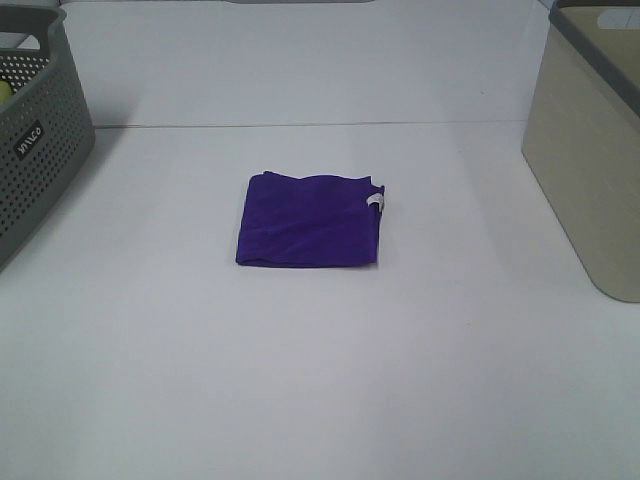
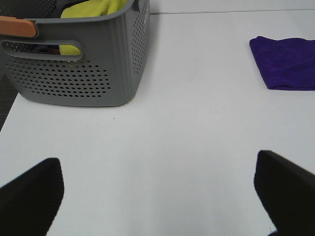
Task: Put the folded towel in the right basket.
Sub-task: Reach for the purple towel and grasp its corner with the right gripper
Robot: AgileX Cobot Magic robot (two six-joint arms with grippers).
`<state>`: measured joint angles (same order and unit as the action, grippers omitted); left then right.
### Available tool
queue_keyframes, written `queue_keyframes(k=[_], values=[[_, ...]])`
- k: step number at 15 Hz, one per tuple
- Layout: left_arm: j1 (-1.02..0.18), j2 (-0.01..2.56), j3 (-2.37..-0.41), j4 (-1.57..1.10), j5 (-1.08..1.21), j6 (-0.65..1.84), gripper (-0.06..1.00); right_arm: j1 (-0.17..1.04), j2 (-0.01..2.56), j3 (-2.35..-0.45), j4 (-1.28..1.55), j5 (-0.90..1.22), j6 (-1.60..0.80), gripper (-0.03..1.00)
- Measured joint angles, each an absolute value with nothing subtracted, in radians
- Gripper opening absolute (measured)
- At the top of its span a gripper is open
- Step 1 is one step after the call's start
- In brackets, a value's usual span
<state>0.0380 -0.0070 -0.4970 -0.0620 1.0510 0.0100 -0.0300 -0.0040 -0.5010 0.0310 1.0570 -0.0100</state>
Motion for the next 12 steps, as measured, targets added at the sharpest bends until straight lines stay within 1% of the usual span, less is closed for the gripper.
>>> queue_keyframes(k=[12], values=[[0.038, -0.007, -0.497, -0.062, 1.051, 0.01, 0.99, -0.03, -0.004, -0.501, 0.031, 1.057, -0.01, 0.98]])
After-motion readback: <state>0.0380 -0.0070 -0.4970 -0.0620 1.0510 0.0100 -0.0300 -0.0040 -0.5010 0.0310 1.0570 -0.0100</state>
